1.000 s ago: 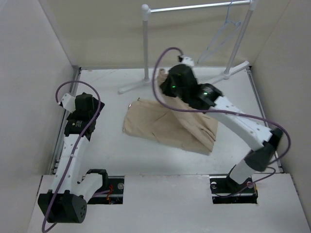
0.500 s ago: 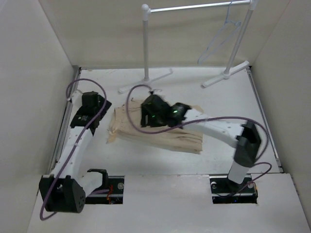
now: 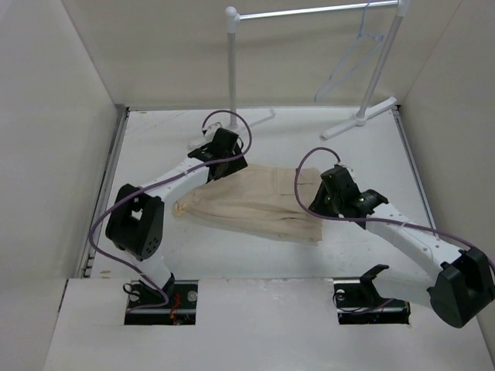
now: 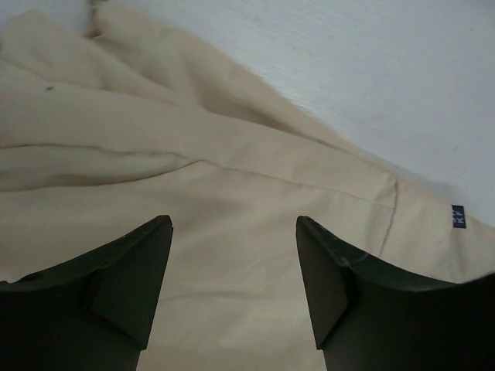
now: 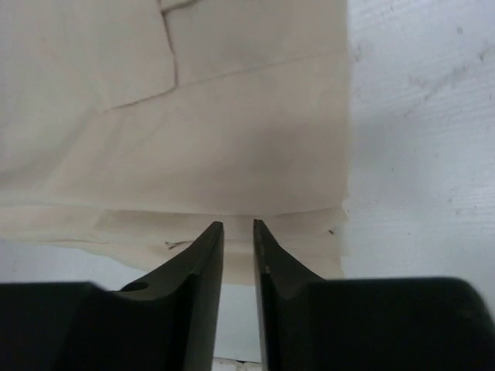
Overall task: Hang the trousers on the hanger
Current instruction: Fold the trousers at the center of the board.
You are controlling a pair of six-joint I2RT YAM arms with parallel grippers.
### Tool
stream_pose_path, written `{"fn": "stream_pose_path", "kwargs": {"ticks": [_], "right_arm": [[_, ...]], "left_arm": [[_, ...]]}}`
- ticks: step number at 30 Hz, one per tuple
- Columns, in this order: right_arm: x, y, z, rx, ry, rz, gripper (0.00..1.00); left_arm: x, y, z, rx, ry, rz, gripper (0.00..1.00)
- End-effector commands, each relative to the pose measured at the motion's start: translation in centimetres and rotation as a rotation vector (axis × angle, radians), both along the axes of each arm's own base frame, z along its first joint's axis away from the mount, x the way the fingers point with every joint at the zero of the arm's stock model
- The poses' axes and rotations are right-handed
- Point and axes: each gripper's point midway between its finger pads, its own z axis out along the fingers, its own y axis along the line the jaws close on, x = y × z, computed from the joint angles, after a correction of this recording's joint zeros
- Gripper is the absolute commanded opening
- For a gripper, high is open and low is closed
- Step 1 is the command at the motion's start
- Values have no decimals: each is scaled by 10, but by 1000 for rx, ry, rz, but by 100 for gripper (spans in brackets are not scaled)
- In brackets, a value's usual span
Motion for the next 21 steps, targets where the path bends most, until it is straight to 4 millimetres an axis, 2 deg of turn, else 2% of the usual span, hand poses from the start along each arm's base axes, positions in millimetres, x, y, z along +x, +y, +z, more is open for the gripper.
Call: {"fn": "stream_pose_path", "kwargs": {"ticks": [1, 2, 3, 6, 9, 14, 18, 21], "right_arm": [[3, 7, 7, 45, -23, 5, 34], [2, 3, 4, 31, -20, -12, 40], [1, 0, 3, 25, -15, -26, 41], [-13, -5, -6, 22, 28, -51, 39], [-28, -9, -22, 11, 66, -65, 38], [-38, -16, -34, -11, 98, -68, 36], [-39, -24, -41, -22, 102, -78, 37], [-36, -26, -42, -21, 95, -78, 35]], "left_arm": [[12, -42, 33, -48, -83, -115, 61], [9, -56, 37, -59, -91, -148, 60], [8, -72, 41, -72, -97, -187, 60], [3, -130, 53, -104, -116, -343, 59], [-1, -183, 53, -144, -112, -476, 58], [-12, -253, 57, -209, -104, -658, 58], [-25, -291, 54, -242, -101, -766, 58], [-29, -305, 42, -214, -92, -805, 59]]}}
